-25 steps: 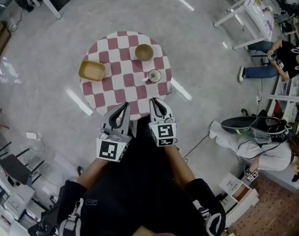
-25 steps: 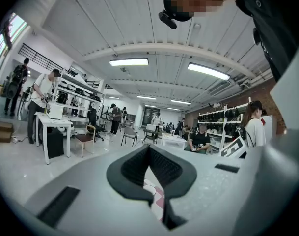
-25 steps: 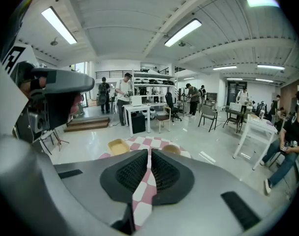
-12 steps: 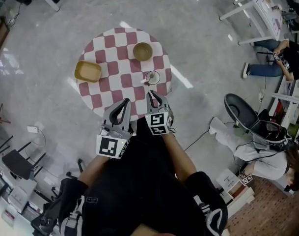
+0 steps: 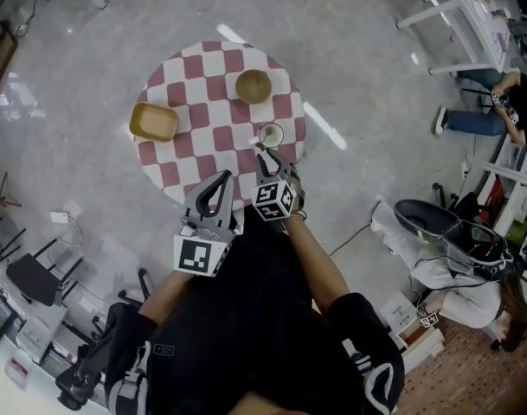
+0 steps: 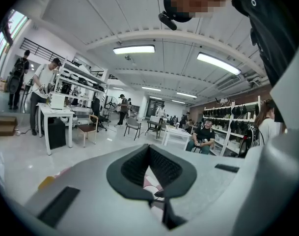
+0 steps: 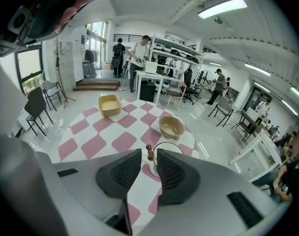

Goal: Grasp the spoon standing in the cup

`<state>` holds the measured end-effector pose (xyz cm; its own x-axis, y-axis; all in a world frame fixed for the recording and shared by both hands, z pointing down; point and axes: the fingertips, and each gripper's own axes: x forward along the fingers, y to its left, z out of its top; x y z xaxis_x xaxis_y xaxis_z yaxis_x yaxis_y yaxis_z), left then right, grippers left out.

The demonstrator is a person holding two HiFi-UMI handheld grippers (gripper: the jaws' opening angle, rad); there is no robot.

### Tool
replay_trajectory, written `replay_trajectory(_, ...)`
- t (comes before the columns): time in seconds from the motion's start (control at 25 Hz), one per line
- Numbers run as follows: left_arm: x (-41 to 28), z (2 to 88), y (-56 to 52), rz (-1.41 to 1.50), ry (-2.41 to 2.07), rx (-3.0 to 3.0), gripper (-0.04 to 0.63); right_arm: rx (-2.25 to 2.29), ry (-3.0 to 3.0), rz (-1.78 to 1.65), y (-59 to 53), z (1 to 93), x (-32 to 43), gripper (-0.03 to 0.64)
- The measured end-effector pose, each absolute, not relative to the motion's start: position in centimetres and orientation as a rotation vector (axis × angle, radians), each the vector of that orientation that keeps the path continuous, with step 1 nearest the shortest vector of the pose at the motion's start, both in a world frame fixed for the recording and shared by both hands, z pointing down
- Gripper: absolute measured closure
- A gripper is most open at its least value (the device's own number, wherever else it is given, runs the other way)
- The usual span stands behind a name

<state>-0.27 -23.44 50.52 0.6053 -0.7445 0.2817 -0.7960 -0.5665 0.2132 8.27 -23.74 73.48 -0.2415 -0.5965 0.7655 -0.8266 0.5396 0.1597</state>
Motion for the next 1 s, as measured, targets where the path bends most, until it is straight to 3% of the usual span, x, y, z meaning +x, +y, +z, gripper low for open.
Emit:
replay_trajectory(0.56, -0.2, 51.6, -23.6, 0.217, -1.274, 2.460, 0.587, 1.068, -1.913, 0.285, -25.0, 76.6, 7.6, 0.508)
replay_trajectory(0.72, -0.6, 51.5, -23.3, 0.197, -1.293, 2.446, 0.588, 1.088, -1.892, 0.260, -25.3, 76.8, 8.1, 0.549)
replay_trajectory(1.0, -1.4, 51.2, -22.1, 0.181, -1.317, 2.450, 0.588, 1.096, -1.900, 0.209, -25.4, 76.5, 8.1, 0.557)
